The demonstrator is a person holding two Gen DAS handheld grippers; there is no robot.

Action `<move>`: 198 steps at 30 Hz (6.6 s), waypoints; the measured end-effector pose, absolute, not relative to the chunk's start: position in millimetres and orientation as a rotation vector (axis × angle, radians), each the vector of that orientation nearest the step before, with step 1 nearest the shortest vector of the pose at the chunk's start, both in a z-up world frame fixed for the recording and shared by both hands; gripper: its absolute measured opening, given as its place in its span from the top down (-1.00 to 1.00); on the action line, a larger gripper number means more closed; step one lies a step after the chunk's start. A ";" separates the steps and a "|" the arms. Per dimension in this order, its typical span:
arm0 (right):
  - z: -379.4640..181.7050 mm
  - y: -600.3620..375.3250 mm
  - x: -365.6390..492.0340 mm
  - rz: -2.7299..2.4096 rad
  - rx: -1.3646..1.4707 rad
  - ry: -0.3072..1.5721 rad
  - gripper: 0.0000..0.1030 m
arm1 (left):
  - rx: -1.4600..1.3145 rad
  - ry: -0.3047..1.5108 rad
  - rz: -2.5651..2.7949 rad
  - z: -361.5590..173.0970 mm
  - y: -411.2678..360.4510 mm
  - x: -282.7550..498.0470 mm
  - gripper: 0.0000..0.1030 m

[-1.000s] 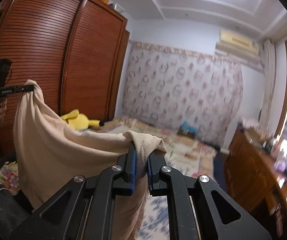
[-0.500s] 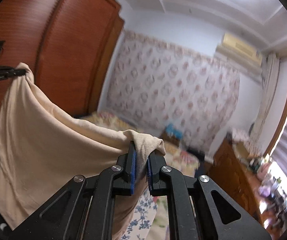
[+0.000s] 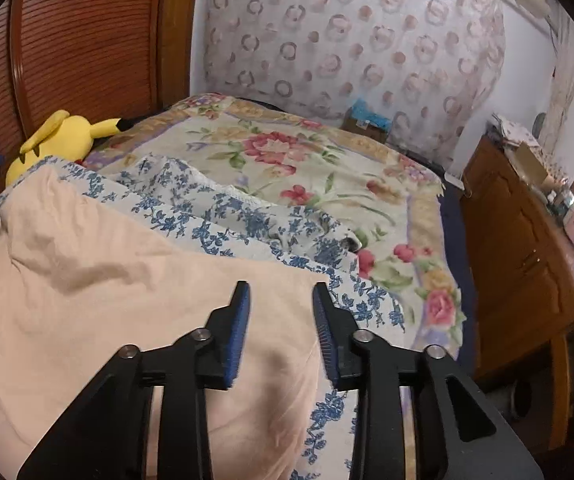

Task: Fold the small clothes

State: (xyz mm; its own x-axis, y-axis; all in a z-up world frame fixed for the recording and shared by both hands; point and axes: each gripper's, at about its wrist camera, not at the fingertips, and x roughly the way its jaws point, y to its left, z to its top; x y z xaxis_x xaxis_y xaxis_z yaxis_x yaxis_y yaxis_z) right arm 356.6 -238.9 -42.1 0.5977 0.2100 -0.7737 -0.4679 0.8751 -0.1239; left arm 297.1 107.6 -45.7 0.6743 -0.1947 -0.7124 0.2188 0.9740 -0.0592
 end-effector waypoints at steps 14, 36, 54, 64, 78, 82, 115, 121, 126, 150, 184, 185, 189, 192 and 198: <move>-33.3 -256.4 324.0 0.418 -0.219 0.851 0.14 | 0.012 0.869 -0.236 -73.1 104.8 261.3 0.12; 0.0 -263.4 202.3 0.468 -0.142 0.833 0.10 | -0.004 0.864 -0.271 -65.6 74.2 180.5 0.12; -87.5 -277.3 206.4 0.385 -0.072 1.034 -0.04 | -0.044 0.897 -0.193 -85.9 105.4 179.7 0.12; -89.1 -272.5 226.8 0.359 -0.032 1.019 -0.01 | -0.060 0.903 -0.116 -93.1 132.0 191.6 0.12; -92.3 -258.7 226.5 0.381 -0.076 1.010 0.28 | -0.050 0.943 -0.103 -109.9 138.0 218.9 0.37; -92.7 -255.6 224.6 0.396 -0.107 1.001 0.78 | -0.027 0.933 -0.119 -105.2 130.3 218.3 0.92; -71.3 -279.4 204.2 0.404 0.003 0.983 0.25 | 0.024 0.706 -0.210 -16.6 89.6 166.8 0.98; -88.0 -275.8 208.6 0.388 0.061 1.045 0.25 | 0.016 0.710 -0.207 -22.1 86.3 168.7 0.99; -89.9 -268.4 215.5 0.380 0.015 1.021 0.86 | 0.015 0.673 -0.206 -8.5 85.2 162.6 0.99; 36.8 -327.9 68.8 0.501 -0.003 0.800 0.97 | -0.073 0.617 -0.166 21.6 119.9 17.7 0.99; -30.2 -239.1 80.0 0.558 -0.105 0.875 0.12 | -0.115 0.878 -0.087 -95.1 113.1 31.0 0.20; -34.3 -233.5 81.1 0.565 -0.108 0.881 0.12 | -0.115 0.881 -0.089 -96.6 112.6 31.3 0.20; -50.0 -215.9 86.2 0.582 -0.130 0.907 0.11 | -0.123 0.895 -0.093 -103.2 111.7 33.5 0.20; -64.0 -206.7 89.5 0.578 -0.159 0.933 0.05 | -0.128 0.901 -0.095 -107.7 110.9 34.3 0.19; -87.4 -201.7 91.3 0.558 -0.186 0.980 0.03 | -0.132 0.875 -0.086 -109.5 110.5 32.7 0.19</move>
